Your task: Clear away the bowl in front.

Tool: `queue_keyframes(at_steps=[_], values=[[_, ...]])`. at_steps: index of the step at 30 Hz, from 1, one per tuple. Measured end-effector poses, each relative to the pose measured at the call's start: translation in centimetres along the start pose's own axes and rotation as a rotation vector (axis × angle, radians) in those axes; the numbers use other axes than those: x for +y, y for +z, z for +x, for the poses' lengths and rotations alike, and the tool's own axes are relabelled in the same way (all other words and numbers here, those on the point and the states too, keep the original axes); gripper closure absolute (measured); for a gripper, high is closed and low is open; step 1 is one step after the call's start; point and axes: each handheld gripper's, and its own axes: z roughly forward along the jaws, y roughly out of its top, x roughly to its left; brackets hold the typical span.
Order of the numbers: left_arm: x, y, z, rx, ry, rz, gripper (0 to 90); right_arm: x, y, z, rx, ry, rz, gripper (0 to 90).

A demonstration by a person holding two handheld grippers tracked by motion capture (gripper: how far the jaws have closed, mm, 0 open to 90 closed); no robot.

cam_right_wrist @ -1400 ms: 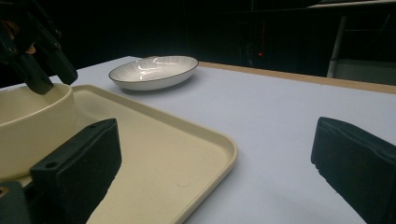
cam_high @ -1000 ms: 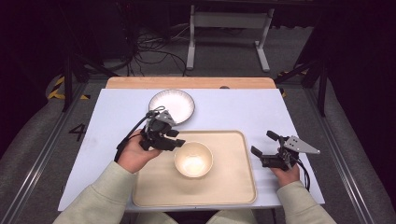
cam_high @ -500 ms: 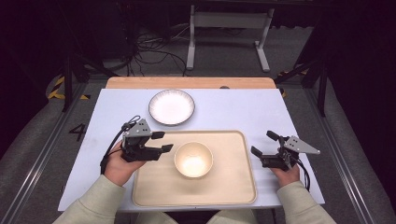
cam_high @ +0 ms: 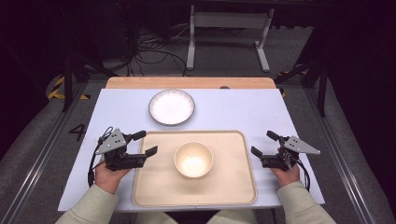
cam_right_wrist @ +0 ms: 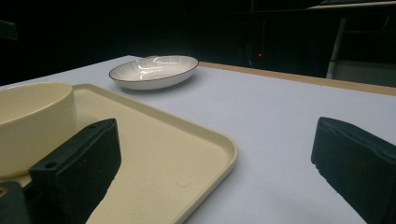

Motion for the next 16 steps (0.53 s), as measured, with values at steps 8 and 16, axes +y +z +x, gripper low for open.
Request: queue_keyframes(at_steps=[8, 16], values=[[-3.0, -1.1, 1.5, 0.026, -0.031, -0.004, 22.7, 0.0, 0.0, 0.0, 0.000, 0.002, 0.000, 1.7], [-4.2, -1.2, 2.4, 0.036, -0.069, 0.001, 22.6, 0.0, 0.0, 0.0, -0.001, 0.002, 0.003, 1.7]])
